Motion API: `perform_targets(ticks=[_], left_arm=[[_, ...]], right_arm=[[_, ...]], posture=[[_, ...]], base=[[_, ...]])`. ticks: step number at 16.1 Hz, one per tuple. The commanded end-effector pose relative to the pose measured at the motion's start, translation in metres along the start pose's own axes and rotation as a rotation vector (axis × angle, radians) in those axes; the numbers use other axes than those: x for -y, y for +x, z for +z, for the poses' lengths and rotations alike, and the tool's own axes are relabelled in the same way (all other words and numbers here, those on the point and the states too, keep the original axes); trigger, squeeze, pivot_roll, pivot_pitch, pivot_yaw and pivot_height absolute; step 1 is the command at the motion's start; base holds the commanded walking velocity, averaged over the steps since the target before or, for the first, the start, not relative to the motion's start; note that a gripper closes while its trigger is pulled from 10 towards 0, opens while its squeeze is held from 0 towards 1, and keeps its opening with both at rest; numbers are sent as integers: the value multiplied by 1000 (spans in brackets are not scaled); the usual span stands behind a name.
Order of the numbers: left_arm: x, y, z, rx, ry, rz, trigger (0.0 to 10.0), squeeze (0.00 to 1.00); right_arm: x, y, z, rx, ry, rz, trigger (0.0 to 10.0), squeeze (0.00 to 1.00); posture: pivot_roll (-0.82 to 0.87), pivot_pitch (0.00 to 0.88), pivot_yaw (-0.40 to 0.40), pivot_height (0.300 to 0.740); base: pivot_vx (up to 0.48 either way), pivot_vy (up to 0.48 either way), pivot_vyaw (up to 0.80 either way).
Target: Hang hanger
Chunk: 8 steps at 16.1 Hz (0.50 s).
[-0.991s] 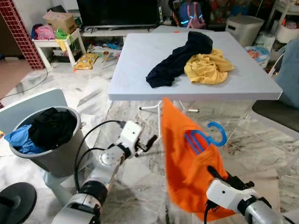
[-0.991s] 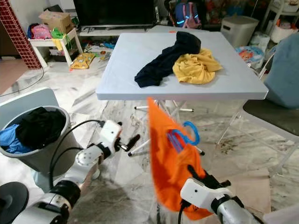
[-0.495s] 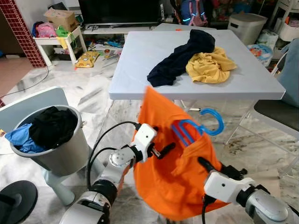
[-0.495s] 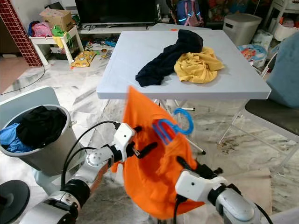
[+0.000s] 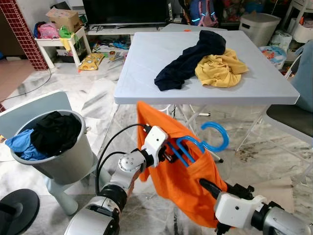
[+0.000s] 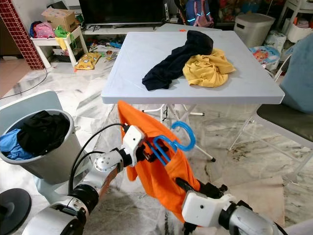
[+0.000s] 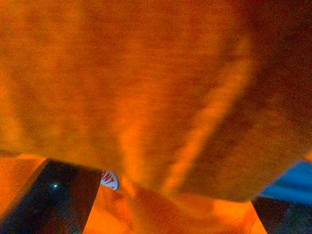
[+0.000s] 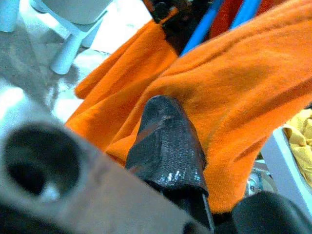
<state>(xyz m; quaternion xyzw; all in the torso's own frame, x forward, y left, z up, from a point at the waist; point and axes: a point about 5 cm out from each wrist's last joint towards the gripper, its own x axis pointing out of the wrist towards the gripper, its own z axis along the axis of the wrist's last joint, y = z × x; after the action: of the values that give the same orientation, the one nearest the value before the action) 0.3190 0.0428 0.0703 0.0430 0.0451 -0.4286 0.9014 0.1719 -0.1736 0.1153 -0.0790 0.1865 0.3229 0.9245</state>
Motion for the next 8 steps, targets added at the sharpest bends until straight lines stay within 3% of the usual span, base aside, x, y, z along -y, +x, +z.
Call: perform_targets(ticks=[1,8], left_arm=[[-6,1,8,27,12,19,0,0],[-9,-8,-2,-17,25,-3,0,0]], right_arm=[[-3,-1,3,5,-15,16,10000,0],[9,3,-1,-27,-52,-78,10000,0]], posture=[[-91,0,34,740],[-90,0,30,740]], base=[[0,0,0],[0,0,0]])
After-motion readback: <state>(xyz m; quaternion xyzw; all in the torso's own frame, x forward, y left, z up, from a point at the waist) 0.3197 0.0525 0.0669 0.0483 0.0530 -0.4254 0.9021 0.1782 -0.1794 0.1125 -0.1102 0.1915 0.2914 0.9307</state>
